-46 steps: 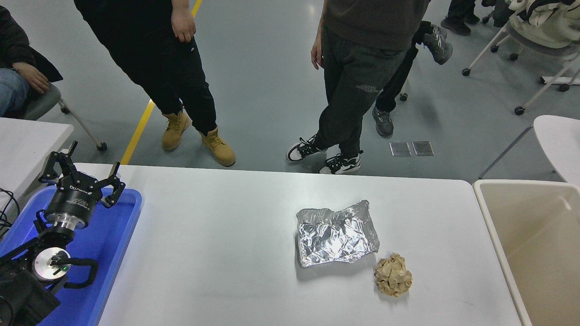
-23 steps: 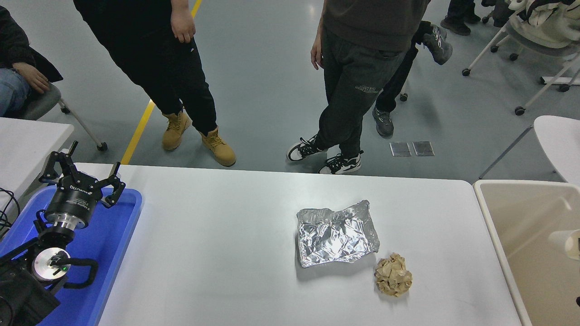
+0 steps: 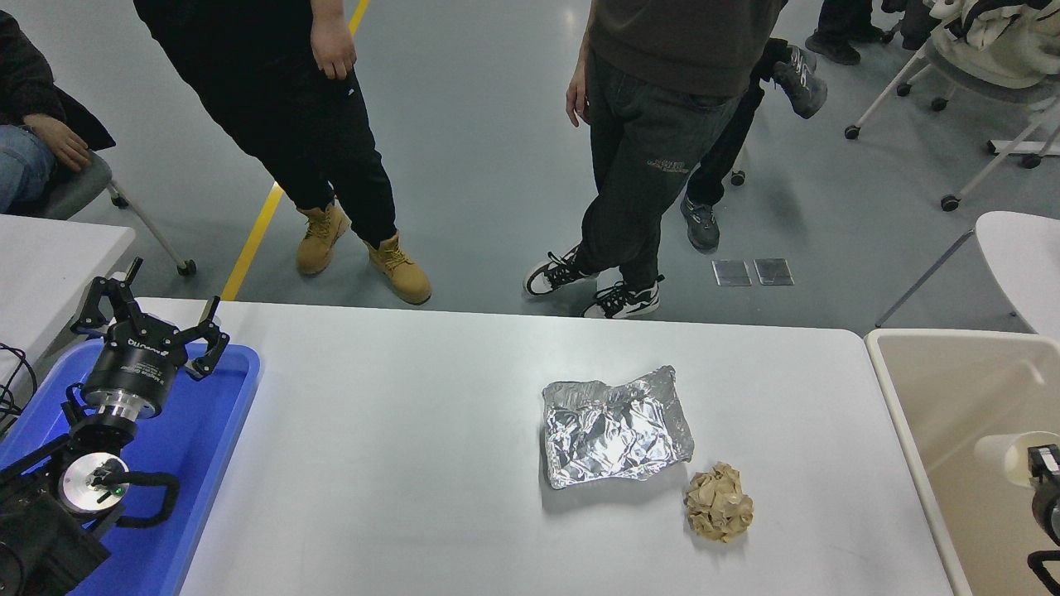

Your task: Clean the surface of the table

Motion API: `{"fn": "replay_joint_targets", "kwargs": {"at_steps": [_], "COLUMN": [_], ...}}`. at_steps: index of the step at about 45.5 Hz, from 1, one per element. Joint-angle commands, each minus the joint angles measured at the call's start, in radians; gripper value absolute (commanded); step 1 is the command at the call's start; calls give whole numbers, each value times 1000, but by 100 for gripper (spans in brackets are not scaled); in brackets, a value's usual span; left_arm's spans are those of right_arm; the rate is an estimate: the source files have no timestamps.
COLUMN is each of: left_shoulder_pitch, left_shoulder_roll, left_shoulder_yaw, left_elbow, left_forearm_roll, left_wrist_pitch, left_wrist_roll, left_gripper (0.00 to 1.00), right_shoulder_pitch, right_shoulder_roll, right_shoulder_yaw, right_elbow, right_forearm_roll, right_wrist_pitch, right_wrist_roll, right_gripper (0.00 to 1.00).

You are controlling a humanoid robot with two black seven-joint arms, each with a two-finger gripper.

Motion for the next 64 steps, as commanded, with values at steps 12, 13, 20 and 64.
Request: {"fn": "replay_joint_targets", "kwargs": {"at_steps": [12, 13, 20, 64], "left_shoulder_pitch": [0, 0, 0, 0], "left_shoulder_roll": [0, 0, 0, 0], "left_shoulder_yaw": [0, 0, 0, 0], "left_elbow": [0, 0, 0, 0], "left_forearm_roll": [0, 0, 0, 0], "left_wrist_pitch": [0, 0, 0, 0], "left_wrist_roll": [0, 0, 0, 0], "left_gripper": [100, 100, 100, 100], "right_shoulder_pitch": [-1, -1, 0, 109], "right_shoulder_roll": [4, 2, 4, 22], "right_shoulder_yaw": [-6, -6, -7, 6], "right_elbow": [-1, -1, -1, 0], "right_forearm_roll": [0, 0, 0, 3], "right_wrist_pitch": [-13, -16, -62, -110], "right_wrist_roll": [0, 0, 2, 3], "right_gripper": [0, 0, 18, 98]}}
